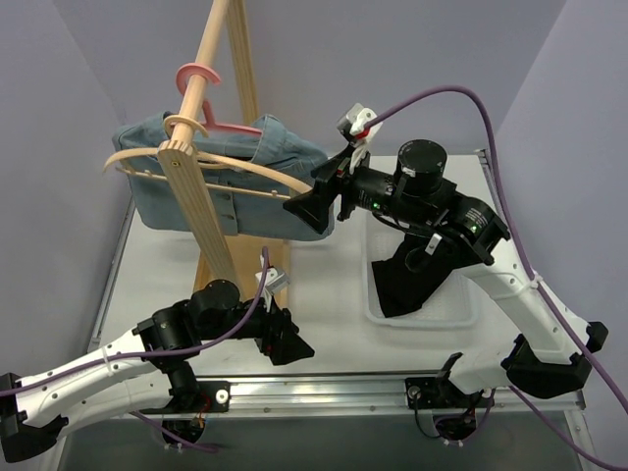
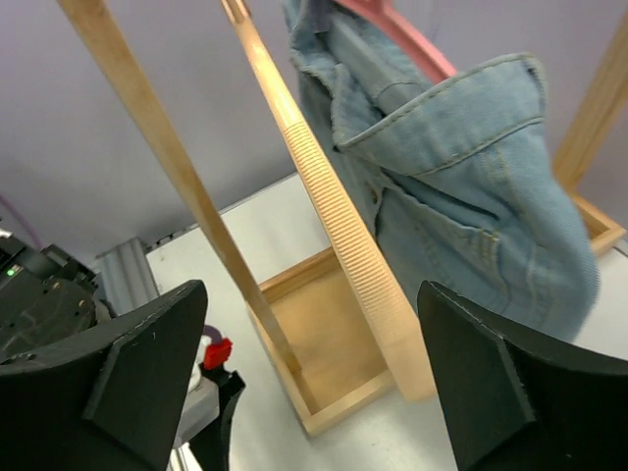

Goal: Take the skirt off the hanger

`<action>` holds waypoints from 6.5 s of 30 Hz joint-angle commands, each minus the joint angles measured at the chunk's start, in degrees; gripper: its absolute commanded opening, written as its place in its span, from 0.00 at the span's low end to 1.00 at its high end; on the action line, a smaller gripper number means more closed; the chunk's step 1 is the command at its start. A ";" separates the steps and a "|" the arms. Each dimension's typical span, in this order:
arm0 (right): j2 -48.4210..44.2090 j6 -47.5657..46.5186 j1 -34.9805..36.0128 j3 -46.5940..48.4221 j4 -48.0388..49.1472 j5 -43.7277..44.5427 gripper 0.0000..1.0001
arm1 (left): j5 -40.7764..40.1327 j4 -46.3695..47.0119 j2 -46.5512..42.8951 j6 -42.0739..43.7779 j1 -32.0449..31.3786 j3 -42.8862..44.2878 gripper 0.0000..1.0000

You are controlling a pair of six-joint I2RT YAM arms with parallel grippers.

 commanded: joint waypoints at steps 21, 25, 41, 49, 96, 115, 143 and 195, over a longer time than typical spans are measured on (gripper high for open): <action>20.67 -11.15 -13.03 24.42 -2.57 -4.90 0.92 | 5.44 9.40 -2.95 -0.55 1.26 -6.81 0.94; 24.62 -12.22 -13.20 27.94 -5.12 -11.83 0.91 | 7.46 10.19 -1.82 -0.11 2.58 -7.07 0.94; 34.47 -15.21 -12.85 32.69 -11.28 -21.52 0.53 | 11.77 11.42 -0.75 -0.55 6.97 -7.95 0.94; 34.39 -15.12 -12.59 32.87 -9.17 -23.54 0.00 | 13.00 12.30 -0.05 -0.81 8.12 -8.13 0.94; 15.27 1.93 -20.05 1.52 8.32 -11.25 0.00 | 17.22 14.33 -3.56 4.01 5.67 -4.80 0.94; -22.55 3.34 -28.85 -28.74 -11.80 5.47 0.00 | -3.51 6.25 26.30 19.92 -15.17 32.19 0.94; -57.54 12.48 -28.85 -37.62 -24.81 -22.13 0.00 | -16.80 -14.33 48.11 23.19 -0.23 76.95 0.94; -54.81 16.34 -30.87 -30.24 -28.49 -3.41 0.00 | -25.84 2.54 46.62 21.25 1.00 71.15 0.02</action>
